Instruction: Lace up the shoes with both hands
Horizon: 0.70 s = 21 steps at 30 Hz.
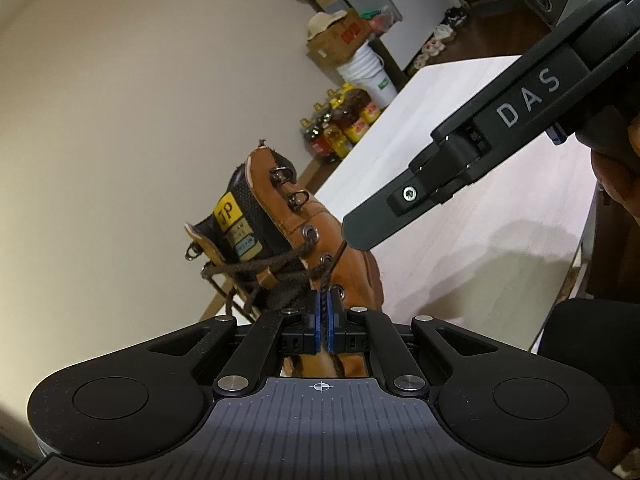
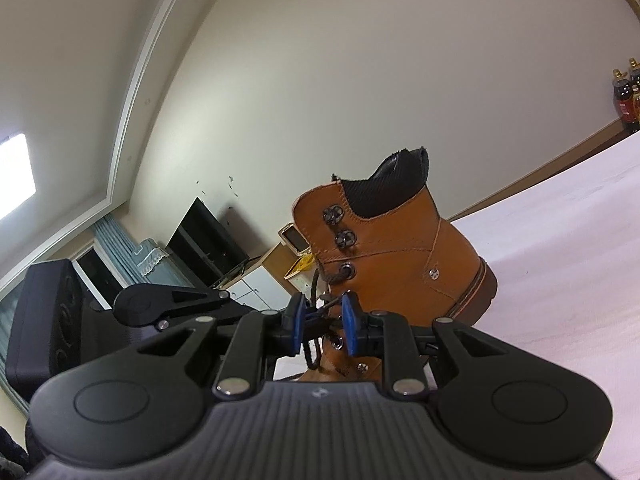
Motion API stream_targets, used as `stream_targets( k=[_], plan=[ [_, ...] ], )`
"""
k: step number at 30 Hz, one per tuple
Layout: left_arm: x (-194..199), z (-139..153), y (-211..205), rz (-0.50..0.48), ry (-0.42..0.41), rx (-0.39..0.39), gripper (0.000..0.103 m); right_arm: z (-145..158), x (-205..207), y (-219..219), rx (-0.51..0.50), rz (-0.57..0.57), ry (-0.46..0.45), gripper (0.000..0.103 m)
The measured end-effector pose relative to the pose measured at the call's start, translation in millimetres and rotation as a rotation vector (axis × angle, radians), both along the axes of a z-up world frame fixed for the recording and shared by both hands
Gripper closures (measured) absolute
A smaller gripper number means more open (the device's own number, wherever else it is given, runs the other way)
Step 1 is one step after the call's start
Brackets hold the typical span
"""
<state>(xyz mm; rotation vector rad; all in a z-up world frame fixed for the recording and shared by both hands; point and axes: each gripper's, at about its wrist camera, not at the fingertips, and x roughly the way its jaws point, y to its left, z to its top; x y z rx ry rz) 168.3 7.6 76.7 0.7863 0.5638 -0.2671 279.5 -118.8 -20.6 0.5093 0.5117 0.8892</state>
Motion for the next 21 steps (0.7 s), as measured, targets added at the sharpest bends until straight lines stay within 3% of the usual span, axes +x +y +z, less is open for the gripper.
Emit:
stream_targets(
  k=[6,10,14,21],
  plan=[
    [0,-1,8,0.003,-0.003,-0.018,0.100,-1,-3,4,-0.010,0.004,0.003,0.079],
    [-27,15,25,-0.008,0.021,-0.180,0.100,0,-5,3,-0.002,0.009,-0.001,0.079],
    [-42,20,41,-0.010,0.016,-0.260,0.100,0,-9,-1,0.018,0.023,-0.013,0.079],
    [-56,23,48,-0.016,-0.009,-0.265,0.100,-1,-13,-3,0.017,0.038,-0.019,0.079]
  ],
)
